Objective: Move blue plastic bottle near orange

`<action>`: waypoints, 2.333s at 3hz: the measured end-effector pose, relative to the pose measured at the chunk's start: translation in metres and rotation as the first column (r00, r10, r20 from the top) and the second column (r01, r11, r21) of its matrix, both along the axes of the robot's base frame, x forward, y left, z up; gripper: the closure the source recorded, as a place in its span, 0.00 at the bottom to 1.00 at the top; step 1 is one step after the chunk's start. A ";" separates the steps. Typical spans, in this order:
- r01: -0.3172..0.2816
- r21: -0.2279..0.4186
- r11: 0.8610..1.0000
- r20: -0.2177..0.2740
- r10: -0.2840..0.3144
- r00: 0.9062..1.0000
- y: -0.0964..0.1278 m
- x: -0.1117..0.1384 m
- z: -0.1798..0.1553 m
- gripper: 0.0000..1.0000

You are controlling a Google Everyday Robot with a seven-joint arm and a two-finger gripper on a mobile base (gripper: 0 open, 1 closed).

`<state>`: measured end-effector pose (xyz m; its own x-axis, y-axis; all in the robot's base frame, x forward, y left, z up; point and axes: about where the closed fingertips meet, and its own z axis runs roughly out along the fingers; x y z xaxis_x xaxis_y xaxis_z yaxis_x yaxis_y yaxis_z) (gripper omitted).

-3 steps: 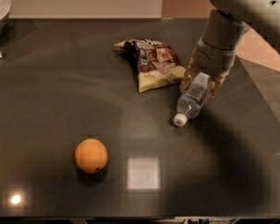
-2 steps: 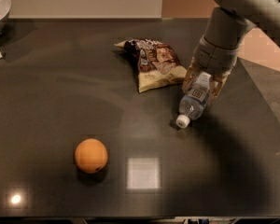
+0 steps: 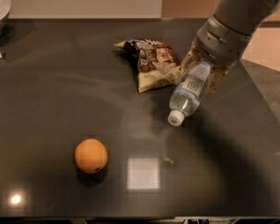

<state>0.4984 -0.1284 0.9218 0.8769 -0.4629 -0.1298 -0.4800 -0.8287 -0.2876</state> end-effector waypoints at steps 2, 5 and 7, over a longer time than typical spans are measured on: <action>-0.076 0.080 0.994 -0.047 0.080 0.996 0.059 -0.056 0.002 1.00; -0.112 0.020 0.994 -0.071 0.113 0.991 0.109 -0.099 -0.045 0.84; -0.139 0.000 0.990 -0.085 0.139 0.987 0.120 -0.112 -0.058 0.37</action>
Offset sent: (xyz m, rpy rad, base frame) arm -0.1004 0.0885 -0.0207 0.0624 0.1497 0.1213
